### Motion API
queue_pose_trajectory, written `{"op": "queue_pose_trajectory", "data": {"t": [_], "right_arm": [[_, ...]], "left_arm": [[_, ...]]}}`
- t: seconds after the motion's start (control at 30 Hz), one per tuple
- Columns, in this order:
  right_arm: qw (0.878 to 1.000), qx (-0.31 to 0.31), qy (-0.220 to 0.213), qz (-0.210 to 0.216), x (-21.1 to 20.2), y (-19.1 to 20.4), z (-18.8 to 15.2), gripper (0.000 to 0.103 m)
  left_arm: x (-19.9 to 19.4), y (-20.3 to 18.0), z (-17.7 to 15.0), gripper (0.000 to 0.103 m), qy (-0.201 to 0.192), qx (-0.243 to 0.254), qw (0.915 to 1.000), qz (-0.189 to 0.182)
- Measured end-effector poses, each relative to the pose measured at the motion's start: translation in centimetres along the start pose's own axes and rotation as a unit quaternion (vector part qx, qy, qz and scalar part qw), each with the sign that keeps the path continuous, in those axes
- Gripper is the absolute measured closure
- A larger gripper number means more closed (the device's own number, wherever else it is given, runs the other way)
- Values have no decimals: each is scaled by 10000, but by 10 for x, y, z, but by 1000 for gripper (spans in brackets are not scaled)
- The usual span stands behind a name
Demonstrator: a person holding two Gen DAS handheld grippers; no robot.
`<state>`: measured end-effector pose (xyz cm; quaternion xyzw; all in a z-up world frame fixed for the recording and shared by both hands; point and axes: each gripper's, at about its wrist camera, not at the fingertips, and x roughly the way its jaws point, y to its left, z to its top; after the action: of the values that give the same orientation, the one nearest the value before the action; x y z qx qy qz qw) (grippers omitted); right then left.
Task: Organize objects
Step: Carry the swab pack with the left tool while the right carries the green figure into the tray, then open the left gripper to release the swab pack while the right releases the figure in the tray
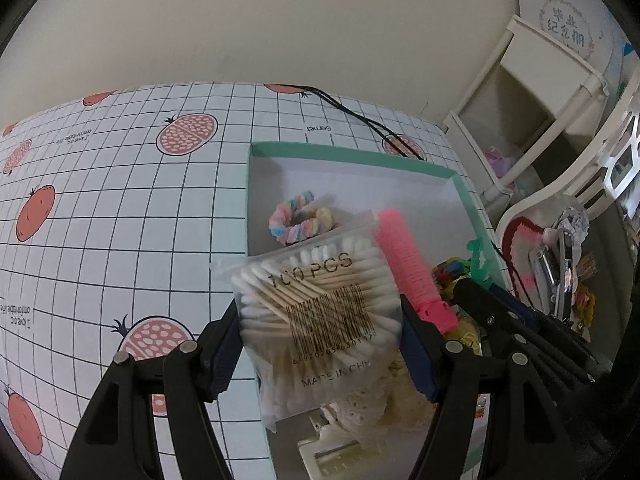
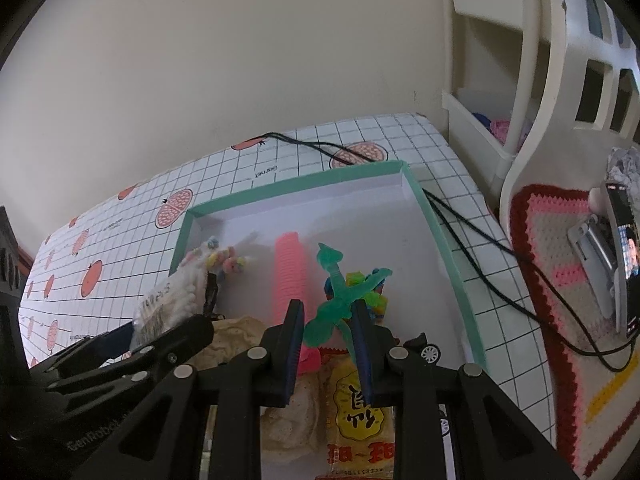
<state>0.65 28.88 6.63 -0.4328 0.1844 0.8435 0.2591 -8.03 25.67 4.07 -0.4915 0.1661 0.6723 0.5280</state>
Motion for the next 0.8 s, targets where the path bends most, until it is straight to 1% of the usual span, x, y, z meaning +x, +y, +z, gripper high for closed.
{"op": "queue_pose_trajectory", "data": {"t": [0.37,0.6,0.7,0.8], "right_arm": [[10000,-72,24,0,1,4,-1,75],[10000,-50,29,17,-1,3,-1,75],[10000,-4,36,36,-2,3,-1,69],[10000,-4,31,44,-2,3,0,66]], "left_arm": [[-1,3,4,31,98,-115,9998,-94],[-6,1,8,30,119,-94,9999,-73],[-11,1,10,30,82,-84,9999,-70],[-14,1,11,30,60,-73,9999,-53]]}}
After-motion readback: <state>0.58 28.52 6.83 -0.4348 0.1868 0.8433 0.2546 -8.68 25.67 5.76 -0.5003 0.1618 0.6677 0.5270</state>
